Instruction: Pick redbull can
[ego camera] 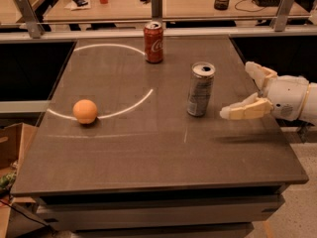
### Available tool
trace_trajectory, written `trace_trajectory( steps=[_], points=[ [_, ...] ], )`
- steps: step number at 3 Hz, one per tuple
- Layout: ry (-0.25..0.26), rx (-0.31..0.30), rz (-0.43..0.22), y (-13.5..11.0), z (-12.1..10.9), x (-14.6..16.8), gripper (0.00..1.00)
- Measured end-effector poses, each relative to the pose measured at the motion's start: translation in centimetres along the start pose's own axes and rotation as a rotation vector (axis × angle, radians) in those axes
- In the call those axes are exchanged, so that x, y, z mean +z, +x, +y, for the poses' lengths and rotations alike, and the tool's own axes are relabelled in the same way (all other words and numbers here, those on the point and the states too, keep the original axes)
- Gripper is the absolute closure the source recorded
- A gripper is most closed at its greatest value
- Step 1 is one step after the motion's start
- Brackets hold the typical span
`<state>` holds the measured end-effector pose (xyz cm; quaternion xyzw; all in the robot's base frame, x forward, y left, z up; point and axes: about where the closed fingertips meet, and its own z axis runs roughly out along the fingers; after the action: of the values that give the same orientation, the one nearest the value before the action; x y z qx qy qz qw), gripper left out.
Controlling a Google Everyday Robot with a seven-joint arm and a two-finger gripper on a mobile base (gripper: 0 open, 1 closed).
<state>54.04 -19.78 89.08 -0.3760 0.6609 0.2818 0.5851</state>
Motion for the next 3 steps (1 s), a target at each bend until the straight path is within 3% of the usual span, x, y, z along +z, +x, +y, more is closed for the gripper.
trace_trajectory(
  steps=[3],
  points=[
    [-0.141,0.018,-0.054,0.1,0.6,5.9,0.0]
  ],
)
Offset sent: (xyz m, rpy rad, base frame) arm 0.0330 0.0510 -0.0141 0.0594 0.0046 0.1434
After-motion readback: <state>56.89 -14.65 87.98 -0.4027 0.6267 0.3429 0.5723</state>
